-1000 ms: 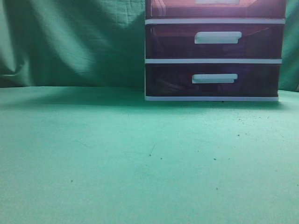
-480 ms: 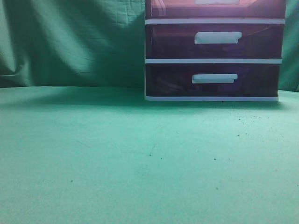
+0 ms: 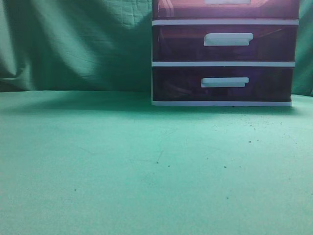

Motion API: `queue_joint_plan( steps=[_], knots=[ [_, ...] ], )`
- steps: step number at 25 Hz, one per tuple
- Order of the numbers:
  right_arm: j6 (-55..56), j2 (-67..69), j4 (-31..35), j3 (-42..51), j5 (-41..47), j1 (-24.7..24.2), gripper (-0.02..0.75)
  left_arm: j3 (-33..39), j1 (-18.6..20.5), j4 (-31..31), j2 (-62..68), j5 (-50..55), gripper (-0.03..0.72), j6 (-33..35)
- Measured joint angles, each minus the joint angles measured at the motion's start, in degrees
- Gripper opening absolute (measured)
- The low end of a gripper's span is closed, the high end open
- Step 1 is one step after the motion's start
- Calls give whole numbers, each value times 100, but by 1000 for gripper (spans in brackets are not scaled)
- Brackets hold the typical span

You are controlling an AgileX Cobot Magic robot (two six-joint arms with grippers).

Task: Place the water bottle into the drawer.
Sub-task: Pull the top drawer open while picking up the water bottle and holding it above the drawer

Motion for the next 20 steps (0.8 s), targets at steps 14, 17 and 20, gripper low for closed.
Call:
queue_joint_plan(
  steps=[14, 17, 20],
  knots=[
    [0, 0, 0, 0, 0, 0, 0, -1270, -223, 308, 2966, -1017, 638, 0],
    [0, 0, 0, 0, 0, 0, 0, -1630, -223, 296, 3543, -1029, 638, 0],
    [0, 0, 0, 0, 0, 0, 0, -1934, -223, 233, 4054, -1039, 638, 0]
  ],
)
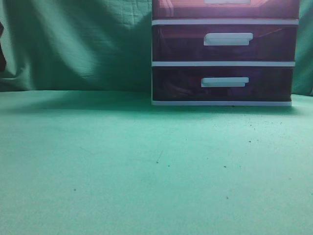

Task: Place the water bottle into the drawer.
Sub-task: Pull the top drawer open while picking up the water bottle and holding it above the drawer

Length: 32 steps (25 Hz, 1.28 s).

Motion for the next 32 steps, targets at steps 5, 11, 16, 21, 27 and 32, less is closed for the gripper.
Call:
queue_joint_plan(
  steps=[5, 11, 16, 21, 27, 32],
  knots=[
    [0, 0, 0, 0, 0, 0, 0, -155, -4, -22, 461, -406, 582, 0],
    [0, 0, 0, 0, 0, 0, 0, -167, -4, -22, 513, -727, 482, -11],
    [0, 0, 0, 0, 0, 0, 0, -167, -4, -10, 513, -749, 292, -11],
    [0, 0, 0, 0, 0, 0, 0, -167, -4, 23, 308, -519, 307, -11],
    [0, 0, 0, 0, 0, 0, 0, -167, -82, 300, -974, 416, 307, -11],
    [0, 0, 0, 0, 0, 0, 0, -167, -611, 397, -2243, 1302, 307, -11]
  ],
)
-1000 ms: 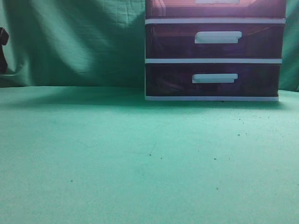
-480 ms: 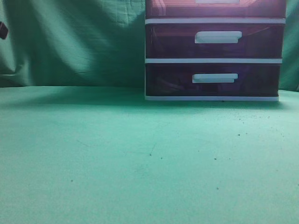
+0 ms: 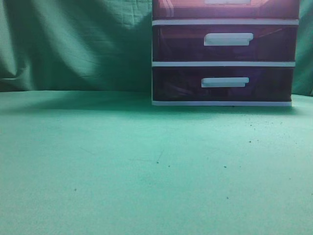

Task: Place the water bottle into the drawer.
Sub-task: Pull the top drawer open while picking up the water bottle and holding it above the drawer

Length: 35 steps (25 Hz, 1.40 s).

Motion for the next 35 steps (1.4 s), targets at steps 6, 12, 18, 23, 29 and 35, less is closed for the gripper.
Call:
queue_joint_plan(
  steps=[6, 12, 18, 23, 29, 35],
  knots=[
    [0, 0, 346, 13, -737, 0, 0, 10, -986, 16, -1458, 552, 307, 0],
    [54, 0, 1425, 13, -3443, 0, 0, 10, -1690, 26, -2335, 1636, 307, 0],
    [-1371, 409, 1070, -1099, -1953, 0, 0, 40, -1865, 177, -2370, 2302, 307, 0],
    [-2050, 1715, 945, -2230, -903, 0, 0, 40, -1865, 213, -2326, 2314, 307, 0],
    [-2793, 3228, 923, -3275, -424, 0, 0, 40, -1865, 281, -2326, 2314, 307, 0],
    [-4393, 4765, 499, -4601, -222, 557, 0, 40, -1865, 469, -2326, 2314, 307, 11]
  ],
)
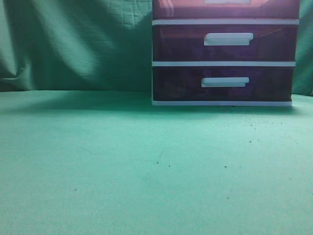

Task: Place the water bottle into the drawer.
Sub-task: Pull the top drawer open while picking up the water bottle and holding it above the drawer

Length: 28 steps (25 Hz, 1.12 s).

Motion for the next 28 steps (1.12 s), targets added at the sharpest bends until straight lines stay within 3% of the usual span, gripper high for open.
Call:
queue_joint_plan(
  steps=[3, 8, 10, 14, 16, 18, 22, 23, 28],
  knots=[
    [-226, 915, -908, -596, -218, 326, 0, 0, 0, 0, 0, 0, 307, 0],
    [-263, 2396, -2260, -1278, -876, 404, 0, 0, 0, 0, 0, 0, 307, 0],
    [-274, 2865, -2605, -1430, -1347, 404, 46, 0, 0, 0, 0, 0, 307, 0],
    [-403, 3665, -3164, -1542, -2559, 404, 259, 0, 0, 0, 0, 0, 307, 0],
    [-414, 3995, -3431, -1651, -2846, 404, 374, 0, 0, 0, 0, 0, 307, 0],
    [-438, 4257, -3639, -1772, -2967, 404, 440, 0, 0, 0, 0, 0, 307, 0],
    [-597, 4750, -3908, -2106, -3071, 404, 433, 0, 0, 8, 0, 0, 307, 0],
    [-610, 4880, -3949, -2213, -3084, 404, 473, 0, 0, 8, 0, 0, 307, 0],
    [-673, 5470, -4025, -2803, -3165, 404, 458, 0, 0, 8, 0, 0, 307, 0]
  ],
)
